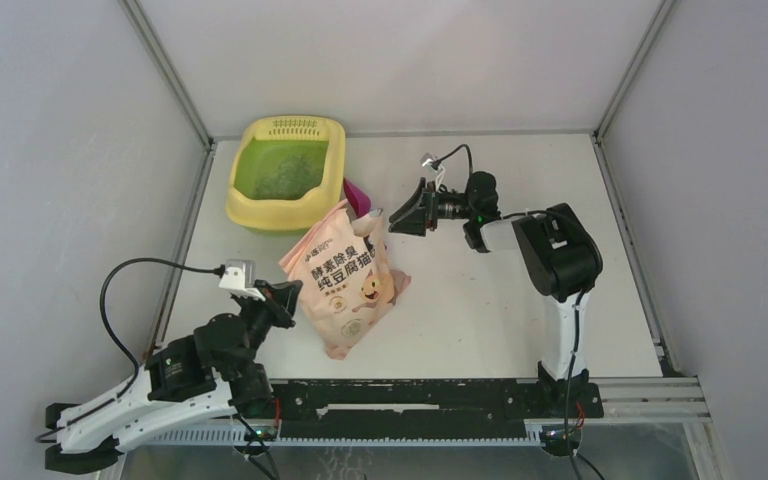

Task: Fill the litter box with clean litter
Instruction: Adjust the cat litter bag at the center of the board.

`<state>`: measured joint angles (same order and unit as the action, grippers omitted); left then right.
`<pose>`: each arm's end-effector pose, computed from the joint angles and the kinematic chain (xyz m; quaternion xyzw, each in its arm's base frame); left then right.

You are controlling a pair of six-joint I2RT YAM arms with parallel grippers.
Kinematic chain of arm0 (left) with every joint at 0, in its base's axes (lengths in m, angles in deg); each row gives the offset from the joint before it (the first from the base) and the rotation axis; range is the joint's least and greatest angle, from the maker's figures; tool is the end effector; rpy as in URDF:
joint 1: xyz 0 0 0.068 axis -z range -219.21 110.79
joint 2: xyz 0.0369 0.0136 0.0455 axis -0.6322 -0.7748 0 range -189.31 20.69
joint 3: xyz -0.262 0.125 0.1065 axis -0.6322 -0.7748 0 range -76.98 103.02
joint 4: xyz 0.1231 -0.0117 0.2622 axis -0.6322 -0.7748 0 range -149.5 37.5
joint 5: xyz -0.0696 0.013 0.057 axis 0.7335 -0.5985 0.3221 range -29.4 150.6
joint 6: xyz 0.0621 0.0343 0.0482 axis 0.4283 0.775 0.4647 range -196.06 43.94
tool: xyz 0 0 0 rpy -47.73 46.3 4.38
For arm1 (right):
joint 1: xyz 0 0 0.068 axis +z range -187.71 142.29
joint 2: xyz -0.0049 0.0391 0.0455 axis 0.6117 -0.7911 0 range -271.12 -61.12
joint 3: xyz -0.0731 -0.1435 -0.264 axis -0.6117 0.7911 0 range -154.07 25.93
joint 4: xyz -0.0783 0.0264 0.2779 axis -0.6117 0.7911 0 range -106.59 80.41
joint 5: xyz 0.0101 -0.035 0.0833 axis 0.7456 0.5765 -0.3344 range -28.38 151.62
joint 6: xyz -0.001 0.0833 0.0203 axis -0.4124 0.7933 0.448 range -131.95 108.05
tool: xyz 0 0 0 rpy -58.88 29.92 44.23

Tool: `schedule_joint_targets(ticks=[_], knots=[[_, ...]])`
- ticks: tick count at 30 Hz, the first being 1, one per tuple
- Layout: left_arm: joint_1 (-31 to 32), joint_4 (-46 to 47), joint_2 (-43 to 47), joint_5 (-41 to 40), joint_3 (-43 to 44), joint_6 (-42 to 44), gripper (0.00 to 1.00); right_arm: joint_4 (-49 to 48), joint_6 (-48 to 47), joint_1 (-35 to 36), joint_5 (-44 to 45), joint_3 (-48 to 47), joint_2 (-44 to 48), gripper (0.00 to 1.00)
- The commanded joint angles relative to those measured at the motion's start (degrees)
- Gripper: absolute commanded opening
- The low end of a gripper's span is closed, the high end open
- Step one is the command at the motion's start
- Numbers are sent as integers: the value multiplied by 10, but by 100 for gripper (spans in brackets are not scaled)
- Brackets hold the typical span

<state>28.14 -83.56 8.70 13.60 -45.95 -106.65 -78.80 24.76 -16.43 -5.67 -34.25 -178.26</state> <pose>0.0850 -0.0603 0.2964 -0.0133 0.7555 -0.2318 0.6126 0.4039 0.2322 0.1933 -0.3303 0.6109 0.6247 0.3569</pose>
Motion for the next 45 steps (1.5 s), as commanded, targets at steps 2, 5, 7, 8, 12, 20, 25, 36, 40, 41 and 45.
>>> schedule_joint_targets(ticks=[2,5,7,8,12,20,25,36,40,41,45], knots=[[-6,23,-10,-15,15,0,4,-86,16,20,-34,-42,-23,63],[-8,21,-11,-15,18,0,4,-131,59,28,-49,-66,-46,63],[-10,19,-11,-15,19,0,4,-148,72,31,-53,-77,-56,64],[-10,19,-11,-15,20,1,4,-151,75,34,-55,-81,-59,64],[-12,15,-11,-14,23,1,4,-163,87,41,-65,-93,-70,64],[-13,11,-10,-17,23,-1,4,-191,111,55,-78,-95,-86,36],[-13,-3,14,-26,20,-12,4,-195,136,47,-85,-96,-86,5],[-13,-13,28,-36,23,-16,3,-229,190,3,-72,19,37,0],[-12,-3,28,-37,24,-7,3,-221,186,-18,-65,97,128,0],[-13,1,30,-36,22,-6,3,-207,172,-23,-63,117,154,0],[-13,13,44,-21,9,-8,2,16,30,-30,-51,180,301,0]])
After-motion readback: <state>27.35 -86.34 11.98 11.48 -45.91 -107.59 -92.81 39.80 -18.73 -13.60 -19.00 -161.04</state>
